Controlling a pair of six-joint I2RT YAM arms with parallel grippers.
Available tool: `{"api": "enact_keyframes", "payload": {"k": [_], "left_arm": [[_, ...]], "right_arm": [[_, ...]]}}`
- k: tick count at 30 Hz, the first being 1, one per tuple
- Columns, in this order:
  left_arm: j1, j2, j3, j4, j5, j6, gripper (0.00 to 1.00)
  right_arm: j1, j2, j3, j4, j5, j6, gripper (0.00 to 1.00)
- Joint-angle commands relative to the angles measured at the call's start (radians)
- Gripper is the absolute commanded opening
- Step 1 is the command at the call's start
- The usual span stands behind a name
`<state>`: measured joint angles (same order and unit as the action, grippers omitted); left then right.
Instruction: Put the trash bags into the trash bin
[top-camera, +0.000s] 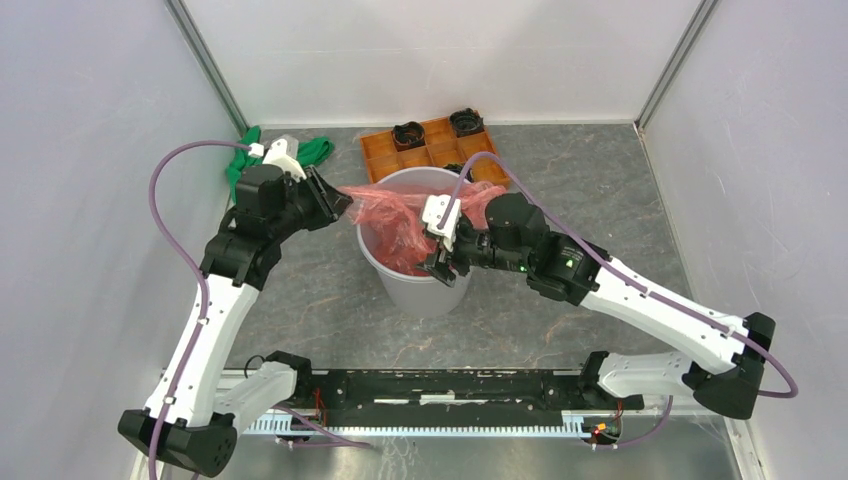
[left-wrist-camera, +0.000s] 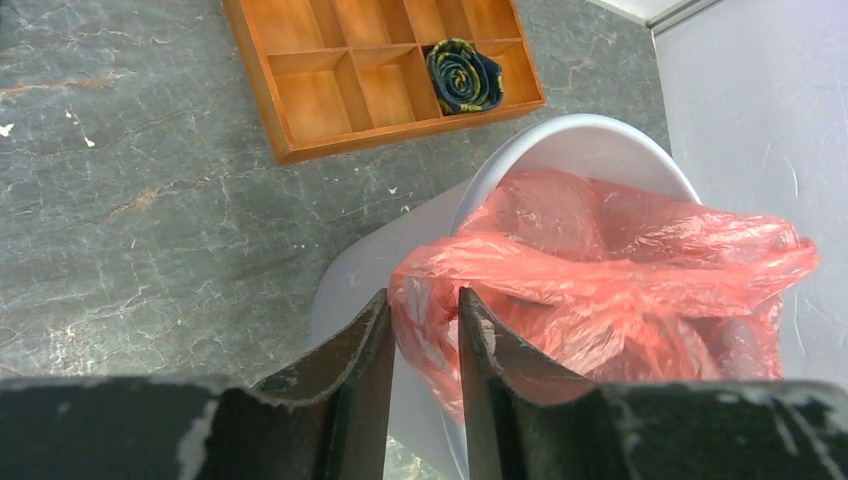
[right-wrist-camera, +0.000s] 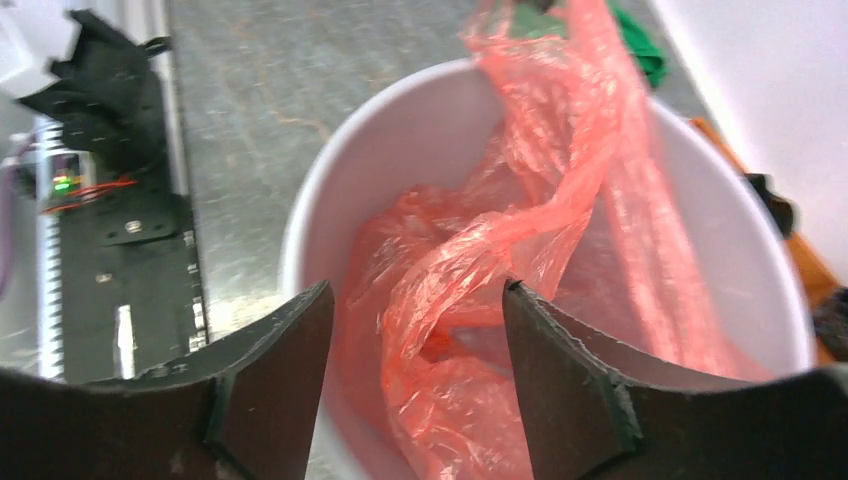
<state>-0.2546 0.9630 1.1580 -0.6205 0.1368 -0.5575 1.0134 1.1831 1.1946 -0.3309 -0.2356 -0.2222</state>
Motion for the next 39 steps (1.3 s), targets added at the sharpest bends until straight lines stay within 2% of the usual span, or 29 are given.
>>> {"api": "enact_keyframes", "payload": {"k": [1,5,11,14,16,17,19,22,24,27,32,35,39], "left_arm": [[0.009,-0.001,0.002,0.063,0.028,0.01,0.35],[0.014,-0.003,0.016,0.041,0.016,0.024,0.29],[0.018,-0.005,0.03,0.027,0.015,0.036,0.25],[0.02,-0.002,0.032,0.028,0.007,0.04,0.21],[0.024,0.01,0.035,0.029,-0.003,0.047,0.17],[0.026,0.014,0.039,0.028,-0.008,0.051,0.14],[0.035,0.03,0.047,0.021,-0.015,0.058,0.08],[0.047,0.04,0.057,0.011,0.003,0.068,0.04],[0.049,0.034,0.06,-0.001,0.017,0.074,0.02],[0.049,0.004,0.042,-0.011,0.041,0.076,0.02],[0.049,-0.032,-0.04,-0.007,0.051,0.082,0.02],[0.049,-0.04,-0.074,0.012,0.077,0.073,0.02],[0.049,-0.063,-0.1,0.008,0.043,0.079,0.02]], "right_arm": [[0.021,0.027,0.092,0.027,0.169,0.011,0.75],[0.041,0.08,0.15,0.017,0.216,0.009,0.85],[0.068,0.137,0.203,0.016,0.359,0.034,0.88],[0.075,0.156,0.211,0.023,0.378,0.046,0.71],[0.082,0.159,0.219,0.025,0.342,0.052,0.5],[0.087,0.157,0.229,0.018,0.312,0.056,0.35],[0.098,0.134,0.234,0.016,0.222,0.068,0.19],[0.097,0.084,0.19,0.02,0.006,0.102,0.06],[0.099,0.069,0.149,0.019,-0.118,0.135,0.01],[0.111,0.041,0.046,0.085,-0.246,0.194,0.01],[0.13,0.028,-0.052,0.148,-0.204,0.221,0.01],[0.153,0.045,-0.048,0.13,-0.183,0.221,0.01],[0.179,0.058,-0.08,0.16,-0.171,0.221,0.02]]}}
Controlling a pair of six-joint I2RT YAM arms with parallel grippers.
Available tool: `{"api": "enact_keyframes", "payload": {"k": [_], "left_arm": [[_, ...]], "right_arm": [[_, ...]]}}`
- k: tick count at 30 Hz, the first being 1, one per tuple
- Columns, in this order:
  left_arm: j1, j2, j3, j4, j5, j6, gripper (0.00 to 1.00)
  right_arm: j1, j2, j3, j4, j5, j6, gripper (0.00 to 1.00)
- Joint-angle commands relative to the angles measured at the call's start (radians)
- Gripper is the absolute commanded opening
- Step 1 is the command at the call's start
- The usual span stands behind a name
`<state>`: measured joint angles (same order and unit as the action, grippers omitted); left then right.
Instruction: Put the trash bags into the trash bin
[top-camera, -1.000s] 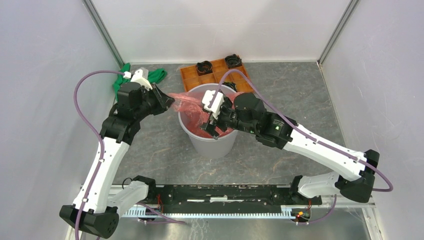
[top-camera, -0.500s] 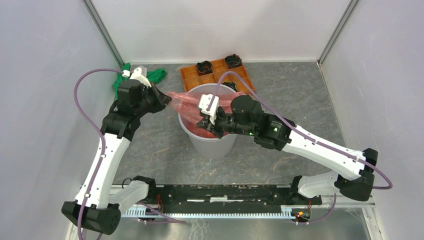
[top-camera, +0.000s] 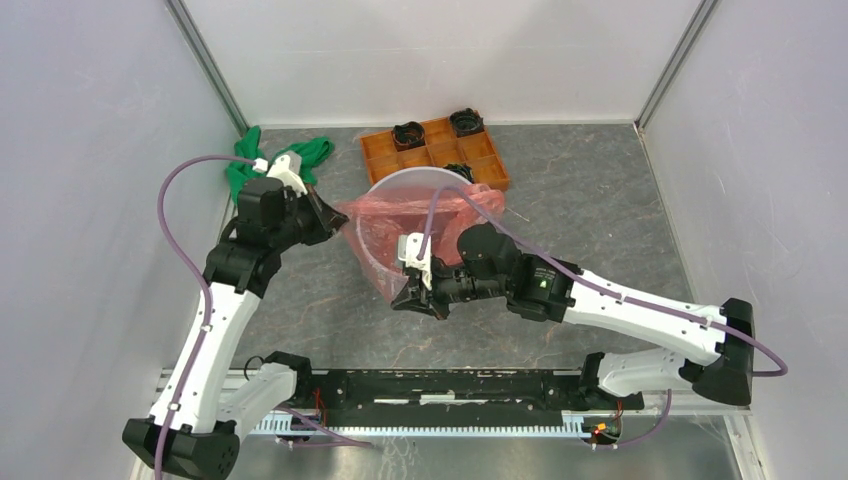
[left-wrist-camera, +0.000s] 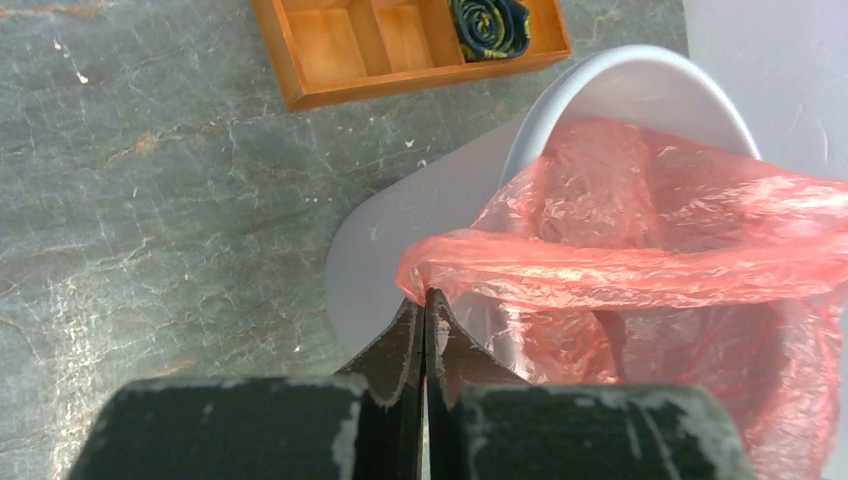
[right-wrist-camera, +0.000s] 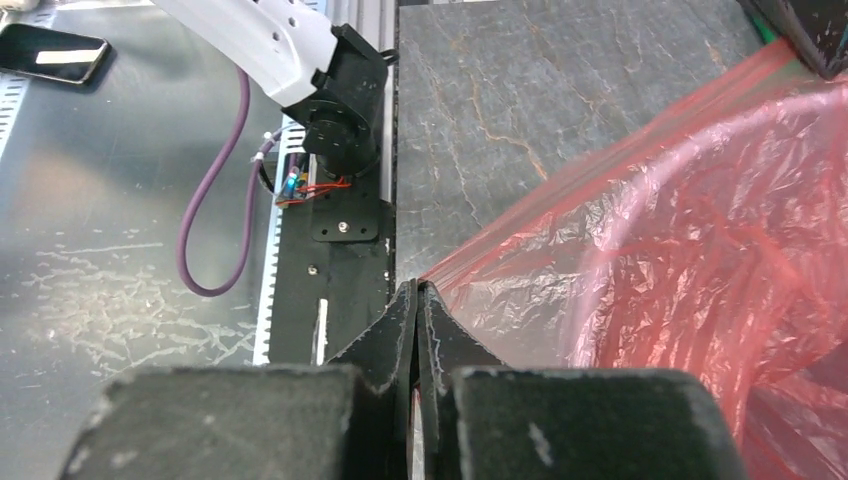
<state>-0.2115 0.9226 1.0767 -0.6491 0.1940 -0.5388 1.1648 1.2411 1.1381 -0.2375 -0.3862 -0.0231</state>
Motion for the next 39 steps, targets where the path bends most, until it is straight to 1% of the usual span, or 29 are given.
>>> {"api": "enact_keyframes", "payload": {"k": [1,3,5,7,10,13,15,17,19,20,21,22,23,25,27,29,31,33,34,35,36,38,39], "left_arm": [[0.006,-0.026,-0.026,0.042,-0.02,0.06,0.02],[0.006,-0.021,-0.042,0.057,-0.017,0.054,0.02],[0.006,-0.008,-0.051,0.076,-0.007,0.051,0.02],[0.006,0.005,-0.051,0.084,-0.011,0.056,0.02],[0.006,0.011,-0.046,0.085,-0.024,0.068,0.02],[0.006,0.01,-0.046,0.087,-0.036,0.081,0.02],[0.006,0.013,-0.047,0.087,-0.035,0.083,0.02],[0.006,0.015,-0.049,0.088,-0.033,0.083,0.02],[0.006,0.013,-0.049,0.085,-0.03,0.083,0.02],[0.006,0.012,-0.048,0.082,-0.029,0.083,0.02],[0.006,0.012,-0.044,0.079,-0.028,0.084,0.02],[0.006,0.01,-0.042,0.077,-0.028,0.084,0.02],[0.006,0.011,-0.039,0.074,-0.028,0.085,0.02],[0.006,0.01,-0.033,0.07,-0.027,0.085,0.02],[0.006,0.011,-0.029,0.067,-0.023,0.082,0.02],[0.006,0.012,-0.022,0.063,-0.015,0.082,0.02],[0.006,0.014,-0.015,0.059,-0.014,0.084,0.02],[0.006,0.021,-0.007,0.057,-0.008,0.088,0.02],[0.006,0.024,-0.004,0.055,-0.006,0.089,0.02],[0.006,0.026,-0.003,0.053,-0.003,0.089,0.02],[0.006,0.027,-0.002,0.051,-0.001,0.089,0.02],[0.006,0.023,-0.001,0.048,-0.001,0.089,0.02],[0.006,0.021,-0.001,0.047,0.001,0.089,0.02]], "right_arm": [[0.031,0.007,-0.031,0.069,-0.011,0.022,0.09],[0.034,0.009,-0.025,0.042,0.055,0.022,0.32],[0.033,-0.009,0.007,-0.015,0.127,0.019,0.48],[0.035,-0.066,0.029,-0.056,0.177,0.015,0.6],[0.035,-0.218,0.003,-0.071,0.274,0.012,0.74],[0.034,-0.377,-0.086,-0.044,0.486,0.042,0.83],[0.034,-0.476,-0.166,-0.014,0.641,0.076,0.84],[0.028,-0.529,-0.226,0.015,0.784,0.105,0.86],[-0.007,-0.542,-0.26,0.021,0.899,0.123,0.9],[-0.05,-0.546,-0.269,0.031,0.902,0.123,0.91],[-0.101,-0.551,-0.281,0.053,0.867,0.123,0.93],[-0.181,-0.556,-0.296,0.084,0.802,0.13,0.97],[-0.248,-0.558,-0.309,0.115,0.728,0.138,0.98],[-0.458,-0.533,-0.333,0.177,0.498,0.174,0.98],[-0.621,-0.495,-0.357,0.255,0.222,0.246,0.98],[-0.732,-0.497,-0.419,0.411,0.022,0.319,0.97],[-0.792,-0.528,-0.473,0.521,-0.058,0.375,0.98],[-0.857,-0.506,-0.479,0.575,-0.17,0.426,0.98],[-0.895,-0.484,-0.498,0.642,-0.244,0.482,0.98],[-0.93,-0.472,-0.529,0.73,-0.307,0.547,0.97],[-0.969,-0.458,-0.579,0.862,-0.368,0.655,0.96],[-1.002,-0.425,-0.631,1.047,-0.442,0.79,0.96],[-1.007,-0.395,-0.646,1.146,-0.479,0.855,0.95]]}}
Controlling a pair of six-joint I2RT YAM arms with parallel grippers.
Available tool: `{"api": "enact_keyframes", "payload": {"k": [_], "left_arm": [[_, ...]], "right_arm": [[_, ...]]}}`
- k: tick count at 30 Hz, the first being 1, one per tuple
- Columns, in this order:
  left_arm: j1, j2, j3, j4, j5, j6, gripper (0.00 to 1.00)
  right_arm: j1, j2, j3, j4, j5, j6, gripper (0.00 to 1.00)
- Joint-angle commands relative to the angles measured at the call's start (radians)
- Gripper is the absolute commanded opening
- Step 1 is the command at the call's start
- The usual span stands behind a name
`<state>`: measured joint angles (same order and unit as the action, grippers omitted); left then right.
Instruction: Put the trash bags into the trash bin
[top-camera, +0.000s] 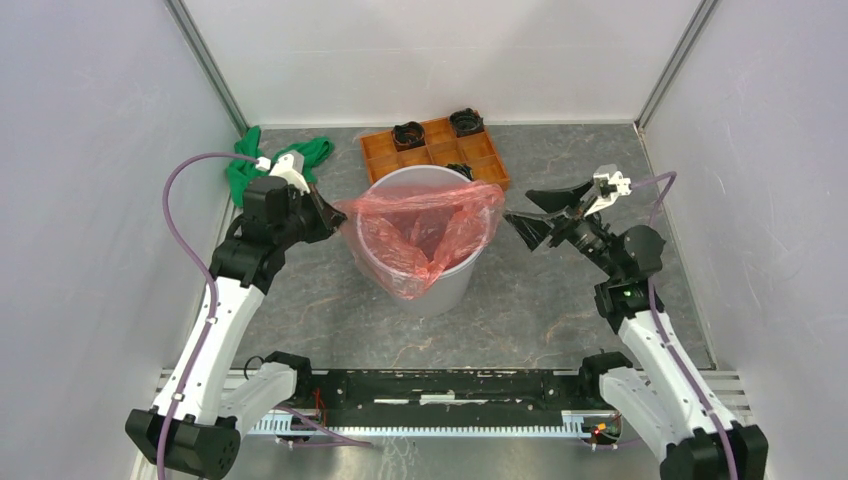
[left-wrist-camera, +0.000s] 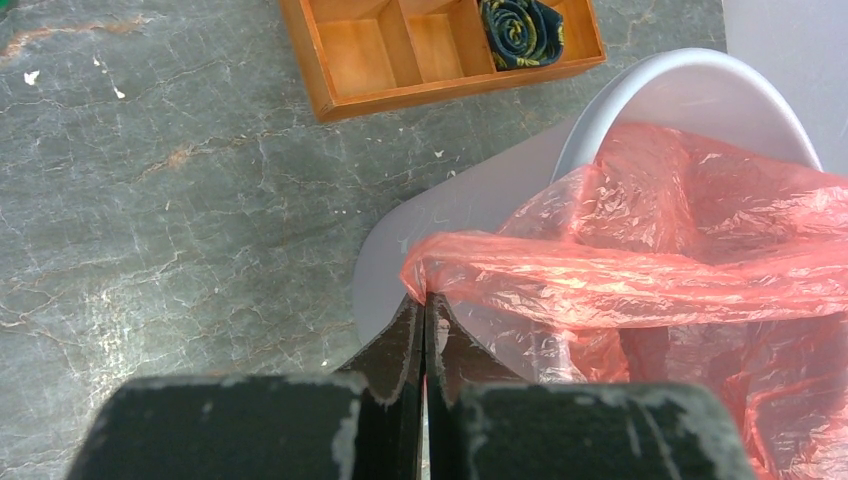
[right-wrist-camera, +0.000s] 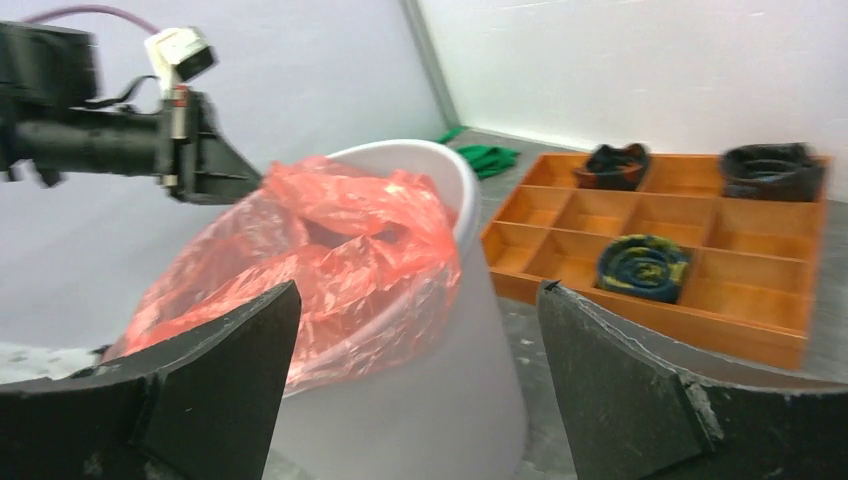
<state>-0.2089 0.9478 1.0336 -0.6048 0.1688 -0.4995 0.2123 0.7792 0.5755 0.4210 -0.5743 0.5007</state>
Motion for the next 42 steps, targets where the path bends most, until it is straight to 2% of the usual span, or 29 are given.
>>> {"api": "enact_keyframes", "payload": {"k": [1,5,7,9,11,13,17,21,23,26,32,37,42], "left_arm": [[0.003,-0.006,0.042,0.002,0.029,0.049,0.02],[0.003,-0.012,0.054,-0.005,0.048,0.045,0.02],[0.003,-0.023,0.062,-0.016,0.044,0.042,0.07],[0.003,-0.037,0.081,-0.047,0.029,0.032,0.23],[0.003,-0.058,0.106,-0.109,-0.022,0.016,0.51],[0.003,-0.106,0.11,-0.143,-0.068,-0.001,0.7],[0.003,-0.205,0.1,-0.199,-0.097,-0.042,0.87],[0.003,-0.293,0.052,-0.168,0.031,-0.111,0.99],[0.003,-0.317,-0.02,-0.098,0.168,-0.175,1.0],[0.003,-0.352,-0.144,0.051,0.342,-0.284,0.92],[0.003,-0.44,-0.335,0.301,0.43,-0.441,0.72],[0.003,-0.518,-0.451,0.41,0.434,-0.548,0.68],[0.003,-0.583,-0.536,0.51,0.453,-0.634,0.61]], "right_arm": [[-0.055,0.097,-0.087,0.527,-0.311,0.363,0.92],[-0.055,0.159,-0.098,0.555,-0.326,0.382,0.85],[-0.055,0.176,-0.107,0.582,-0.327,0.397,0.83],[-0.055,0.195,-0.107,0.606,-0.34,0.405,0.77],[-0.056,0.21,-0.108,0.611,-0.341,0.402,0.7],[-0.056,0.225,-0.106,0.62,-0.339,0.401,0.66],[-0.053,0.263,-0.097,0.64,-0.342,0.404,0.62],[-0.054,0.287,-0.091,0.641,-0.343,0.401,0.7],[-0.054,0.291,-0.091,0.627,-0.339,0.389,0.74],[-0.052,0.284,-0.094,0.567,-0.303,0.358,0.79],[-0.052,0.306,-0.115,0.639,-0.297,0.423,0.83],[-0.031,0.338,-0.118,0.732,-0.315,0.484,0.86],[-0.004,0.371,-0.115,0.817,-0.323,0.536,0.78]]}}
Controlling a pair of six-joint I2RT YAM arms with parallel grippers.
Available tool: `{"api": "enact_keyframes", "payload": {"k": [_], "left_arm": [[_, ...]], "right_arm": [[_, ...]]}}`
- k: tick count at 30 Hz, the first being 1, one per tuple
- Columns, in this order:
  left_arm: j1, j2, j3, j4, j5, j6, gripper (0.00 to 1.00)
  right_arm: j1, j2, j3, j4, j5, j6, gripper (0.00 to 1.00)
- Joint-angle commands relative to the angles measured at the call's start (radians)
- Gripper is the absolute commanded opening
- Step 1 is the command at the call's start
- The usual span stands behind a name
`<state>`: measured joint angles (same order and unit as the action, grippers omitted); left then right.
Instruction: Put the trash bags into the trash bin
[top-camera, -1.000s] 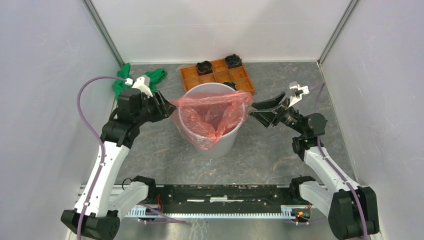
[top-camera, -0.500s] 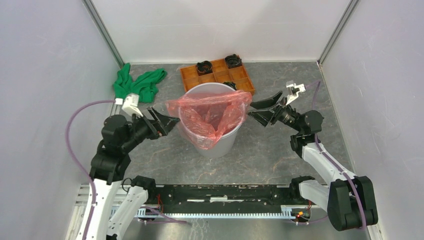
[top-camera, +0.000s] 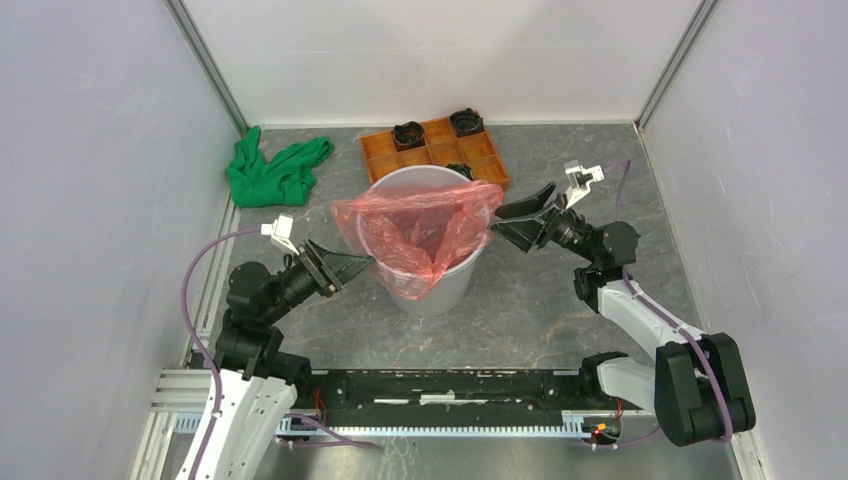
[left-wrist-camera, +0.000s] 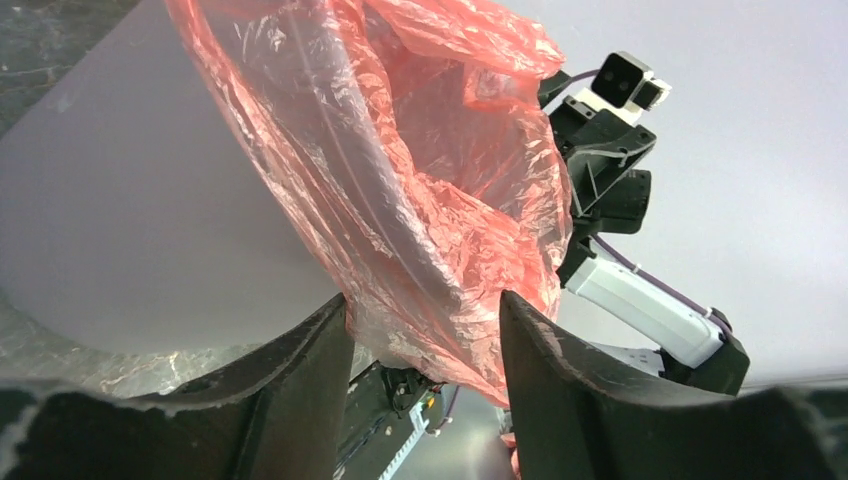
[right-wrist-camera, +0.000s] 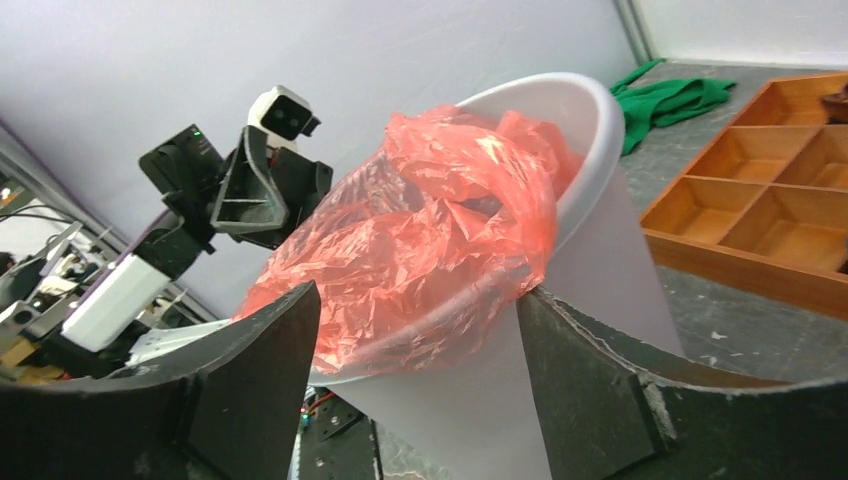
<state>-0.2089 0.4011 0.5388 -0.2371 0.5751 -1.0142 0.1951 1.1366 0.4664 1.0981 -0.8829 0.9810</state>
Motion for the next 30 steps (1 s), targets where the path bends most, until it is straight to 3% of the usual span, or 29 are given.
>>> {"api": "enact_keyframes", "payload": {"k": [1,6,11,17,21,27,30], "left_arm": [[0.003,-0.046,-0.046,0.137,0.044,-0.122,0.59],[0.003,-0.114,-0.056,0.098,0.021,-0.132,0.57],[0.003,-0.173,-0.084,0.077,-0.015,-0.173,0.39],[0.003,-0.157,-0.061,-0.002,-0.028,-0.13,0.19],[0.003,-0.143,0.017,-0.138,-0.071,-0.035,0.03],[0.003,-0.129,0.113,-0.33,-0.162,0.072,0.02],[0.003,-0.111,0.091,-0.33,-0.165,0.078,0.02]], "right_arm": [[0.013,0.015,-0.006,0.14,-0.014,0.056,0.75],[0.012,0.004,-0.015,0.14,-0.018,0.058,0.57],[0.013,-0.031,-0.011,0.063,-0.012,0.031,0.26],[0.013,-0.13,0.033,-0.237,0.001,-0.131,0.05],[0.012,-0.219,0.1,-0.612,0.076,-0.326,0.0],[0.011,-0.315,0.182,-1.009,0.227,-0.548,0.01],[0.011,-0.317,0.169,-1.014,0.235,-0.553,0.0]]}}
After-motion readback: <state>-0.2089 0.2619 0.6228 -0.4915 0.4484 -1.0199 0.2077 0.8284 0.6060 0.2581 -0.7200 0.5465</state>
